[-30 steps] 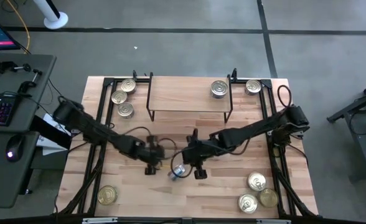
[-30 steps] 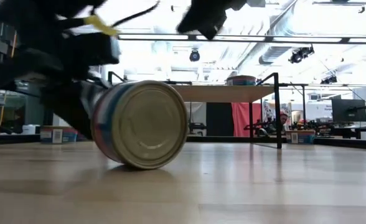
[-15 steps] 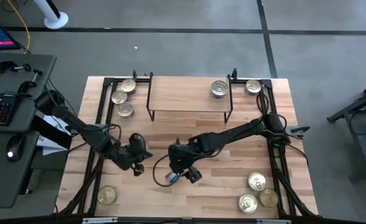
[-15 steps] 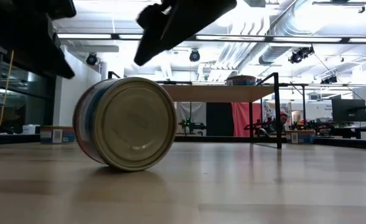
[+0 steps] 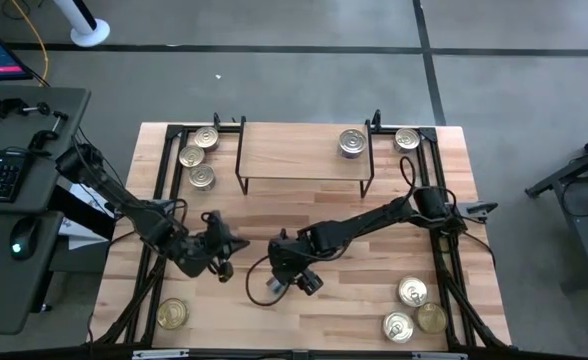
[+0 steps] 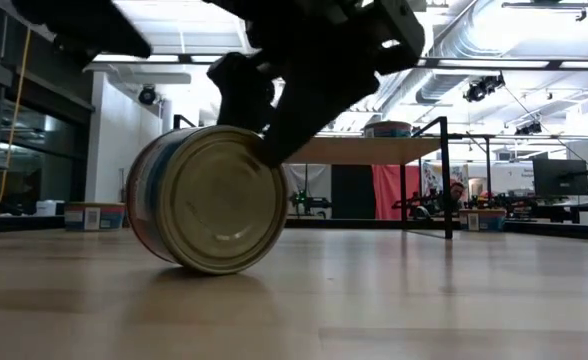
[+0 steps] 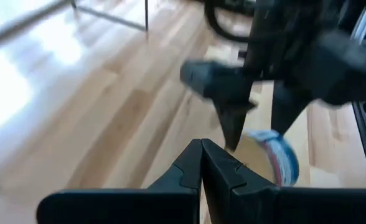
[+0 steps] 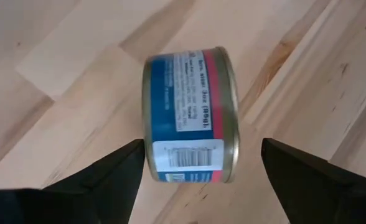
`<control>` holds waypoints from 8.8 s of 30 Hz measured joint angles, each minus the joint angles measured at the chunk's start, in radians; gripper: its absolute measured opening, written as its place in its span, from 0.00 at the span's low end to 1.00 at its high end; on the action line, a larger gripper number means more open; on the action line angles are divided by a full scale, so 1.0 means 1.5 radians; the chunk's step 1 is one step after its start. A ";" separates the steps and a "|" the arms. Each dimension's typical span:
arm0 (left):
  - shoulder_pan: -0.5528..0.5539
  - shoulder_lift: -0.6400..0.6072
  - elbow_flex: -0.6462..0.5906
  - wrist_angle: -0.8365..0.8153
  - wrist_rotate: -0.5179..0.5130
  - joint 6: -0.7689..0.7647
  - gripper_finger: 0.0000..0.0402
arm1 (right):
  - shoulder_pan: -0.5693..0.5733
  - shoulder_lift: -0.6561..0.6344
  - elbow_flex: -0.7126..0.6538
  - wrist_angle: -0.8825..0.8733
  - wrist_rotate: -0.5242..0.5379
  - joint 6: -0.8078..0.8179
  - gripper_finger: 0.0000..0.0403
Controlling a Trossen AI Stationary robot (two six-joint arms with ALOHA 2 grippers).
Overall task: Stack canned seafood by type on shelf
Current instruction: Stack the blue tuna can on top of the blue tuna can on the shelf
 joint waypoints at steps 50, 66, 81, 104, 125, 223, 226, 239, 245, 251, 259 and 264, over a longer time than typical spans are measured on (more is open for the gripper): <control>0.110 -0.072 0.206 0.003 -0.152 0.350 0.00 | -0.274 -0.448 -0.171 -0.293 0.658 0.078 0.42; 0.109 -0.067 0.206 0.003 -0.152 0.350 0.00 | -0.348 -0.448 -0.193 -0.198 0.590 -0.014 0.56; 0.109 -0.067 0.206 -0.002 -0.146 0.350 0.00 | -0.355 -0.448 -0.193 -0.184 0.526 0.004 0.57; 0.109 -0.067 0.206 -0.003 -0.145 0.357 0.00 | -0.545 -0.448 0.013 -0.276 0.227 0.279 0.24; 0.109 -0.061 0.205 -0.002 -0.116 0.320 0.00 | -0.618 -0.351 0.016 -0.303 0.123 0.354 0.00; 0.114 -0.062 0.206 -0.052 -0.051 0.319 0.00 | -0.472 -0.343 0.143 -0.409 0.303 0.929 0.78; 0.114 -0.062 0.206 -0.052 -0.014 0.307 0.00 | -0.473 -0.343 0.121 -0.429 0.306 0.974 0.78; 0.114 -0.062 0.206 -0.082 0.075 0.303 0.00 | -0.473 -0.342 0.020 -0.365 0.298 1.111 0.78; 0.114 -0.062 0.206 -0.108 0.075 0.302 0.00 | -0.472 -0.342 -0.005 -0.361 0.292 1.127 0.78; 0.114 -0.062 0.206 -0.109 0.075 0.303 0.00 | -0.472 -0.342 -0.006 -0.361 0.293 1.127 0.74; 0.114 -0.062 0.206 -0.109 0.075 0.303 0.00 | -0.472 -0.342 -0.006 -0.359 0.287 1.138 0.44; 0.114 -0.062 0.206 -0.118 0.075 0.303 0.00 | -0.472 -0.351 0.004 -0.376 0.287 1.116 0.43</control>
